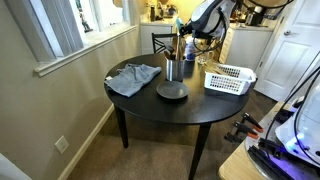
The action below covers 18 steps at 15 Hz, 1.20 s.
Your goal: Put the green ladle in the silver container.
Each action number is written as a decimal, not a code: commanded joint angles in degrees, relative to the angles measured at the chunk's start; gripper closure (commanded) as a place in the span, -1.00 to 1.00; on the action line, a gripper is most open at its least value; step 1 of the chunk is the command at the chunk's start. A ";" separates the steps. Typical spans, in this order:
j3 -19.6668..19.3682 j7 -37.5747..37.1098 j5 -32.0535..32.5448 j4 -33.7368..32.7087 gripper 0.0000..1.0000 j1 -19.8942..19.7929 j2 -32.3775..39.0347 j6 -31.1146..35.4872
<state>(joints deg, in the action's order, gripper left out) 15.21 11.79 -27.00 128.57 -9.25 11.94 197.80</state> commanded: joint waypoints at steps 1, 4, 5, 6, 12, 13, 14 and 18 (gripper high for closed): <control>-4.04 2.86 -2.53 -1.96 0.79 4.67 2.21 -0.12; -7.13 2.39 -2.39 -2.55 0.79 7.91 3.14 -0.82; -7.94 2.26 -2.04 -2.66 0.01 8.72 3.24 -1.33; -8.58 1.83 -1.89 -2.88 -0.02 9.50 3.57 -1.04; -12.42 1.18 -1.97 -3.00 -0.76 13.48 3.62 -1.30; -13.27 1.15 -2.34 -2.99 -0.87 14.26 3.70 -1.11; -13.80 1.09 -2.27 -2.96 -0.96 14.74 3.62 -1.27; -12.56 0.00 -0.11 -2.36 -0.99 13.34 3.70 -0.11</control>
<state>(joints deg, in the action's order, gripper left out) 2.65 11.78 -27.11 126.22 4.09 15.64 197.68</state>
